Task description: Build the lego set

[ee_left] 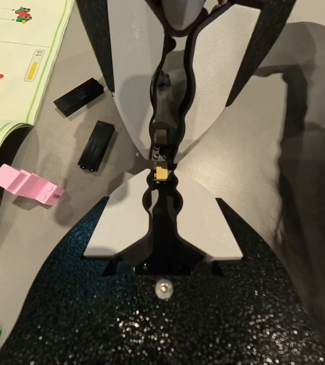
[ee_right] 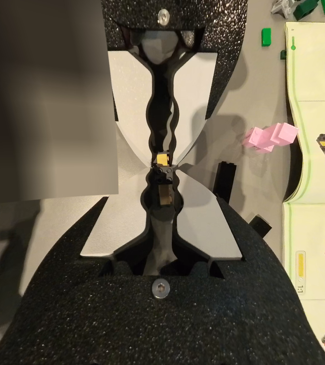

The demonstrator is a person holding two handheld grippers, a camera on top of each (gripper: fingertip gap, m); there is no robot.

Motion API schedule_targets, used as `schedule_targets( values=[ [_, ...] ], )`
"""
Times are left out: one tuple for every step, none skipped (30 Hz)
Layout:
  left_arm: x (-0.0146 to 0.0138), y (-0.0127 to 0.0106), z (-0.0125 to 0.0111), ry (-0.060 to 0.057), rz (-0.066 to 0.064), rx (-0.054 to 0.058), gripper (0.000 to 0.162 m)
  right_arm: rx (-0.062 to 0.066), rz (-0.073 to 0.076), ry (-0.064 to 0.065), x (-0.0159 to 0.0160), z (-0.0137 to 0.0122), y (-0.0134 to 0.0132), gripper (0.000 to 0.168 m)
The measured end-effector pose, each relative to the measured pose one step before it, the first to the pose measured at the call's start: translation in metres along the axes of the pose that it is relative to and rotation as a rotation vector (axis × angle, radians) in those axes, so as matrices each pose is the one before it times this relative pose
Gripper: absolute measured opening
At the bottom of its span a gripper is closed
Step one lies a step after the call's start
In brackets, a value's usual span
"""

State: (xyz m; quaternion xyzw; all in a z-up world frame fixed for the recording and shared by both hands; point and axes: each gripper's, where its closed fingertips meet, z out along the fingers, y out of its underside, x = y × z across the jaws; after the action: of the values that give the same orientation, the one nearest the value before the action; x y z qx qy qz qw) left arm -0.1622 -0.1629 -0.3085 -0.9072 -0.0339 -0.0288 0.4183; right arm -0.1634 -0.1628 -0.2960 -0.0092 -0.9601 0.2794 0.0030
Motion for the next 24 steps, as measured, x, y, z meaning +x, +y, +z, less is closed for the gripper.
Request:
schedule_targets(
  values=[
    [0.0, 0.00013, 0.00004, 0.0007, 0.0027, -0.0004, 0.016, 0.0029, 0.0029, -0.0039, -0.00011, 0.00013, -0.00008, 0.017],
    [0.00002, -0.00005, 0.00007, 0.0005, 0.0007, -0.0001, 0.016, 0.0017, 0.0012, -0.0038, 0.00002, 0.00002, -0.00007, 0.017],
    [-0.00008, -0.00001, 0.0, 0.0001, 0.0, 0.0, 0.016, -0.0003, 0.0019, -0.0036, 0.0, 0.00012, -0.00001, 0.017],
    [-0.00002, 0.00001, -0.00001, 0.0, 0.0004, -0.0001, 0.016, -0.0002, 0.0008, -0.003, -0.00005, 0.00004, -0.00007, 0.017],
    [-0.00001, 0.0001, 0.00006, -0.0002, 0.0011, -0.0001, 0.016, -0.0003, -0.0003, -0.0028, -0.00005, 0.00006, 0.00009, 0.017],
    [0.00002, -0.00005, 0.00007, -0.0003, 0.0007, -0.0001, 0.016, -0.0006, 0.0007, -0.0019, 0.0, 0.00007, -0.0001, 0.017],
    [-0.00003, 0.0, 0.0, -0.0002, 0.0002, 0.0, 0.016, -0.0023, -0.0009, 0.0003, -0.0001, 0.00008, 0.0001, 0.017],
    [-0.00002, 0.0, 0.0, -0.0001, 0.0001, 0.0, 0.016, -0.0031, -0.0056, 0.0032, 0.00001, 0.00005, -0.00001, 0.017],
    [-0.00005, 0.00009, 0.00006, -0.0002, 0.0002, -0.0001, 0.016, -0.0026, -0.006, 0.0048, -0.00005, 0.00008, -0.00007, 0.017],
    [0.00008, -0.00003, 0.00007, -0.0005, 0.0007, -0.0002, 0.016, -0.0039, -0.0006, 0.0023, -0.00006, 0.00007, 0.00015, 0.017],
    [-0.00004, 0.00003, -0.00001, -0.0006, 0.0008, -0.0002, 0.016, -0.0035, 0.0034, -0.0005, -0.00011, 0.00005, 0.00016, 0.017],
    [-0.00005, 0.00001, -0.00001, -0.0002, 0.0002, -0.0001, 0.016, -0.0009, 0.0045, -0.0023, -0.00012, -0.00001, 0.00003, 0.017],
    [-0.00003, 0.00001, 0.0, -0.0001, 0.0002, 0.0, 0.016, 0.0001, 0.0048, -0.0036, -0.0001, 0.00009, 0.00002, 0.017],
    [-0.00002, -0.00001, 0.0, -0.0001, 0.0001, 0.0, 0.016, 0.0018, 0.0024, -0.0032, -0.00008, -0.00003, 0.0, 0.017],
    [0.00002, 0.0, 0.0, 0.0001, -0.0001, 0.0, 0.016, 0.0028, 0.003, -0.0026, -0.00004, 0.00007, 0.00001, 0.017],
    [-0.00001, 0.0, 0.0, 0.0, 0.0001, 0.0, 0.016, 0.0037, 0.0052, -0.0032, -0.00008, -0.00006, 0.00001, 0.016],
    [-0.00006, 0.00001, 0.00014, -0.0002, 0.0004, 0.0, 0.016, 0.0035, 0.0069, -0.0046, -0.00007, 0.0, 0.00006, 0.016],
    [0.00004, 0.00001, 0.0, -0.0003, 0.0004, 0.0, 0.016, 0.0034, 0.0081, -0.0061, -0.00006, 0.00003, -0.00003, 0.016],
    [0.00001, -0.00001, 0.0, 0.0001, -0.0001, 0.0, 0.016, 0.0042, 0.0097, -0.007, 0.00002, -0.00004, 0.00001, 0.016],
    [0.00004, -0.00001, 0.0, 0.0002, -0.0002, 0.0001, 0.016, 0.0054, 0.0082, -0.0063, 0.00014, 0.00006, -0.00001, 0.016],
    [-0.00004, -0.00008, -0.00006, -0.0002, 0.0003, 0.0, 0.016, 0.0066, 0.0058, -0.0069, 0.00013, -0.00005, -0.00007, 0.016],
    [0.00006, 0.0, 0.0, -0.0002, 0.0003, 0.0, 0.016, 0.0084, 0.0045, -0.008, -0.00001, 0.00003, -0.00008, 0.016],
    [0.00004, -0.00002, 0.00001, 0.0003, 0.0, 0.0001, 0.016, 0.0108, 0.0006, -0.0081, -0.00004, -0.00005, -0.00019, 0.017],
    [0.00003, -0.00001, 0.00001, 0.0002, -0.0001, 0.0001, 0.016, 0.0105, 0.0039, -0.0078, -0.00003, -0.00002, -0.00013, 0.017]
  ],
)
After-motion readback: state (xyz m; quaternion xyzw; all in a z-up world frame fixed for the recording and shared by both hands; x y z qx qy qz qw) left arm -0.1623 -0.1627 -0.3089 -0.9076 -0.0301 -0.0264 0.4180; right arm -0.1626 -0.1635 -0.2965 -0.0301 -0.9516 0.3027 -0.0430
